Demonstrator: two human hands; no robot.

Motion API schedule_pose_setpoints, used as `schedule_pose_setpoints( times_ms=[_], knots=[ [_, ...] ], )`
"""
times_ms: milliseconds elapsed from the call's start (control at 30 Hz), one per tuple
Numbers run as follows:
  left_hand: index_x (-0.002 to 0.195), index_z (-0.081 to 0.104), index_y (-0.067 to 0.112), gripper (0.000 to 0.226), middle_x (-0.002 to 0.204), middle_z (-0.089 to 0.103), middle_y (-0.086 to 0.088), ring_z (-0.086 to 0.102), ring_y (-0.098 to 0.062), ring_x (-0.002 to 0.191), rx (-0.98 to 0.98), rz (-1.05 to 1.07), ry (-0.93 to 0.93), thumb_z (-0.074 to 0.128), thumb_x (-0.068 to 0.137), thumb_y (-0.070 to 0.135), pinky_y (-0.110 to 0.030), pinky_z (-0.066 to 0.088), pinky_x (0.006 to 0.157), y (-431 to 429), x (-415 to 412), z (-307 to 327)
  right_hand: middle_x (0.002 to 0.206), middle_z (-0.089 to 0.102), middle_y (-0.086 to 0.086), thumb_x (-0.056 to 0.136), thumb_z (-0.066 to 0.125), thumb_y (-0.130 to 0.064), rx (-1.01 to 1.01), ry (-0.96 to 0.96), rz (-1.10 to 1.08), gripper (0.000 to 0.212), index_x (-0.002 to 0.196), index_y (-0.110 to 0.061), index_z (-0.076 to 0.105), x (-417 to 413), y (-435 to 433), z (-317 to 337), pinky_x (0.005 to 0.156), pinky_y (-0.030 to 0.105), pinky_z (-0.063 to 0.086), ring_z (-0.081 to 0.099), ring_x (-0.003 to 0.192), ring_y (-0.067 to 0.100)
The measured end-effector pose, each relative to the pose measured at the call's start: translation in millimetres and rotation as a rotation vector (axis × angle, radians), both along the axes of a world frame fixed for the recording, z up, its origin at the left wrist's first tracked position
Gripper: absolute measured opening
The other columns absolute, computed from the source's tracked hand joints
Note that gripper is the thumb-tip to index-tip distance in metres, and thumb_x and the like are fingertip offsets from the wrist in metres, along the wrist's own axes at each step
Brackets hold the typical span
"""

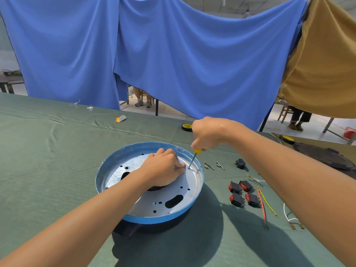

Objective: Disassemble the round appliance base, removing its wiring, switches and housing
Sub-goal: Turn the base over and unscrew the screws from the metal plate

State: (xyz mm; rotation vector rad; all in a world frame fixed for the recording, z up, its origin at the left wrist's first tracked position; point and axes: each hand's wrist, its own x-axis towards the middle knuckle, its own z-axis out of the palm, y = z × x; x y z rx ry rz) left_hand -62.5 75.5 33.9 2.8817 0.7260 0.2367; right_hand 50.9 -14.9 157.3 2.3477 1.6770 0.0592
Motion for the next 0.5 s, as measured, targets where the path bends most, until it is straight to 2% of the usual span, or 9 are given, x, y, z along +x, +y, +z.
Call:
schedule_pose_setpoints(
  times_ms=[67, 200, 267, 333, 367, 433, 467, 500],
  knots=[
    [0.120, 0.067, 0.040, 0.034, 0.135, 0.046, 0.005, 0.037, -0.023, 0.121, 0.000, 0.001, -0.008, 0.039, 0.101, 0.047, -0.040, 0.032, 0.097, -0.1, -0.2, 0.2, 0.056, 0.046, 0.003, 0.086, 0.065, -0.021, 0.044, 0.000, 0.036, 0.033, 0.058, -0.011, 0.051, -1.7, -1.4, -1.0, 0.047, 0.025, 0.031, 0.042, 0.058, 0.019],
    [0.119, 0.067, 0.040, 0.034, 0.134, 0.046, 0.006, 0.038, -0.023, 0.119, -0.002, 0.000, -0.013, 0.039, 0.101, 0.047, -0.040, 0.033, 0.098, -0.6, -1.2, -0.1, 0.073, 0.066, 0.004, 0.078, 0.078, -0.020, 0.095, 0.053, 0.121, 0.011, 0.084, -0.013, 0.073, 0.6, -2.6, 3.9, 0.054, 0.028, 0.044, 0.055, 0.087, 0.017],
    [0.119, 0.067, 0.040, 0.034, 0.133, 0.046, 0.006, 0.038, -0.022, 0.118, -0.002, -0.001, -0.014, 0.039, 0.101, 0.047, -0.040, 0.034, 0.098, -0.4, -1.6, 0.2, 0.075, 0.064, -0.001, 0.076, 0.080, -0.017, 0.122, 0.116, 0.149, 0.011, 0.085, -0.018, 0.075, 3.6, -2.4, 3.1, 0.053, 0.027, 0.043, 0.057, 0.087, 0.017],
    [0.120, 0.067, 0.041, 0.035, 0.134, 0.046, 0.006, 0.038, -0.022, 0.118, -0.003, -0.001, -0.011, 0.039, 0.101, 0.048, -0.040, 0.034, 0.098, -0.2, -1.2, 0.4, 0.069, 0.060, -0.007, 0.077, 0.080, -0.024, 0.138, 0.182, 0.148, 0.008, 0.080, -0.021, 0.073, 6.2, -1.9, 1.0, 0.052, 0.025, 0.040, 0.059, 0.079, 0.016],
    [0.120, 0.067, 0.041, 0.035, 0.134, 0.046, 0.006, 0.038, -0.021, 0.118, -0.002, -0.001, -0.011, 0.039, 0.101, 0.048, -0.040, 0.034, 0.098, -0.1, -0.8, 0.3, 0.066, 0.060, -0.008, 0.080, 0.077, -0.034, 0.134, 0.183, 0.131, 0.015, 0.077, -0.021, 0.071, 6.5, -1.8, -0.2, 0.052, 0.025, 0.039, 0.058, 0.074, 0.015],
    [0.119, 0.067, 0.041, 0.035, 0.134, 0.046, 0.006, 0.038, -0.021, 0.118, -0.003, -0.001, -0.011, 0.038, 0.101, 0.048, -0.040, 0.033, 0.098, 0.2, -0.2, 0.1, 0.051, 0.057, -0.007, 0.087, 0.060, -0.057, 0.131, 0.173, 0.048, 0.048, 0.065, -0.014, 0.062, 4.7, -1.6, -0.8, 0.050, 0.024, 0.037, 0.054, 0.059, 0.017],
    [0.120, 0.067, 0.041, 0.035, 0.134, 0.046, 0.007, 0.037, -0.021, 0.118, -0.006, 0.001, -0.011, 0.038, 0.101, 0.049, -0.040, 0.033, 0.098, 0.5, -0.2, -0.1, 0.043, 0.054, -0.007, 0.091, 0.050, -0.061, 0.135, 0.178, 0.005, 0.058, 0.060, -0.012, 0.058, 3.9, -1.1, 0.0, 0.049, 0.024, 0.037, 0.052, 0.053, 0.017],
    [0.120, 0.066, 0.042, 0.035, 0.135, 0.045, 0.007, 0.037, -0.021, 0.118, -0.009, 0.002, -0.010, 0.038, 0.101, 0.049, -0.040, 0.033, 0.098, 0.7, -0.4, -0.3, 0.040, 0.053, -0.007, 0.095, 0.044, -0.055, 0.124, 0.171, -0.007, 0.059, 0.058, -0.011, 0.057, 3.1, -0.1, 0.5, 0.047, 0.024, 0.036, 0.051, 0.050, 0.017]
  ],
)
